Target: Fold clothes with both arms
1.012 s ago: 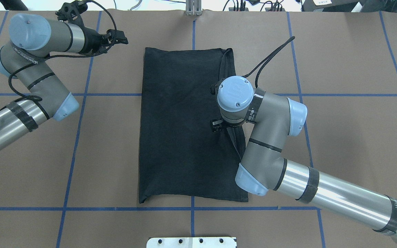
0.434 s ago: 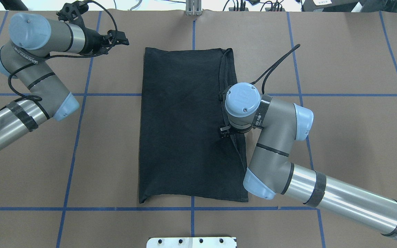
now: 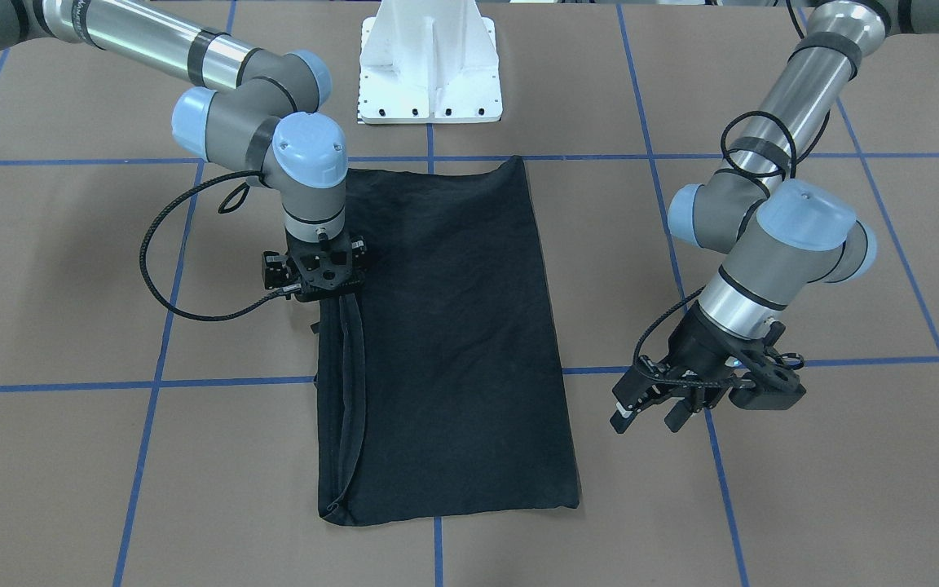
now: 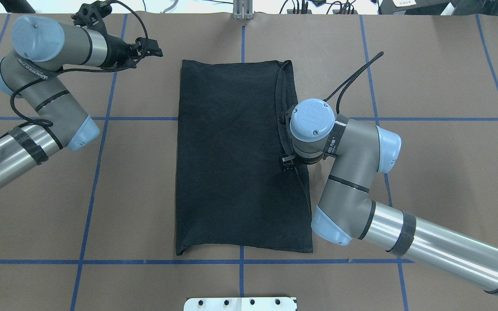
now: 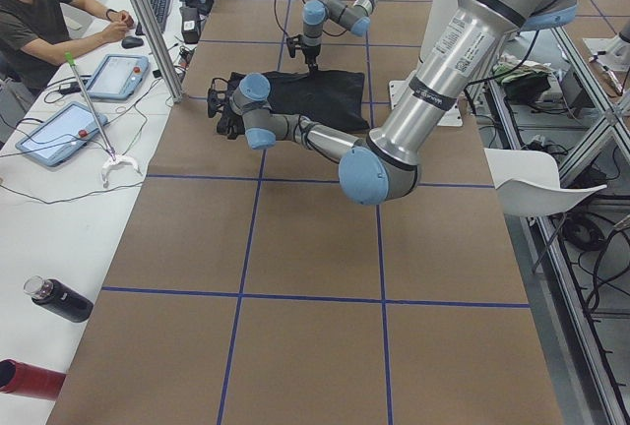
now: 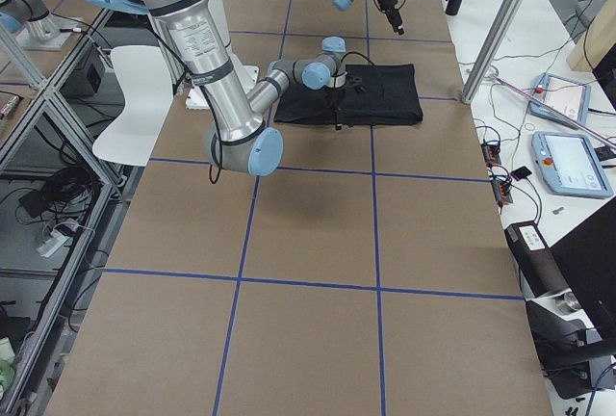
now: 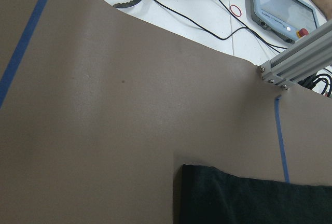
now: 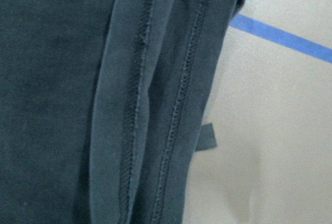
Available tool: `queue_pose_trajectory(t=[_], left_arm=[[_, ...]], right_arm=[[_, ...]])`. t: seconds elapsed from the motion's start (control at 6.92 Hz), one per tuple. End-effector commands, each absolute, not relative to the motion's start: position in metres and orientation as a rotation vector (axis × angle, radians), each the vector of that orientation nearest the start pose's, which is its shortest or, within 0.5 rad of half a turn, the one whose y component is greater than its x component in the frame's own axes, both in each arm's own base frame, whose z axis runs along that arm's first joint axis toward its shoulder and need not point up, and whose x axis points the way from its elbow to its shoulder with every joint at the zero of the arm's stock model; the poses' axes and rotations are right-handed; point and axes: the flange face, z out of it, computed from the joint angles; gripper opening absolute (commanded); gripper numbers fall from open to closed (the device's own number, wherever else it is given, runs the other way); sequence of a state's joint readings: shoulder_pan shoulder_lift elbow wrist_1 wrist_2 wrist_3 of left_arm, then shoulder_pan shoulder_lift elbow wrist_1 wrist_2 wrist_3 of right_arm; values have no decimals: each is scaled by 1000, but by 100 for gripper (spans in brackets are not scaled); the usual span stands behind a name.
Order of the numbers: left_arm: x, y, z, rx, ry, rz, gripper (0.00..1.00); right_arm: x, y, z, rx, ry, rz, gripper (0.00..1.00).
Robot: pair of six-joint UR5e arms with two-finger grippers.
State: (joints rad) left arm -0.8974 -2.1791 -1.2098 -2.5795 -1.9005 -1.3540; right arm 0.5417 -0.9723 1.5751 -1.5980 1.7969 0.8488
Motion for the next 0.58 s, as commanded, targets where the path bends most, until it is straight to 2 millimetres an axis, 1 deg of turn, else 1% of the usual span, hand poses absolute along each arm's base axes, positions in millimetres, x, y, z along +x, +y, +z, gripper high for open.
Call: queue_pose_trajectory(t=[0.0, 0.29, 0.43], left_arm=[[385, -644, 348, 419, 1215, -378, 100], [386, -644, 349, 418, 1215, -377, 100], [385, -644, 349, 419, 1214, -378, 100]], right_arm=[[-529, -460, 328, 156, -592, -242, 99], [-525, -464, 329, 158, -591, -241, 99], [-520, -466, 334, 146, -599, -236, 99]])
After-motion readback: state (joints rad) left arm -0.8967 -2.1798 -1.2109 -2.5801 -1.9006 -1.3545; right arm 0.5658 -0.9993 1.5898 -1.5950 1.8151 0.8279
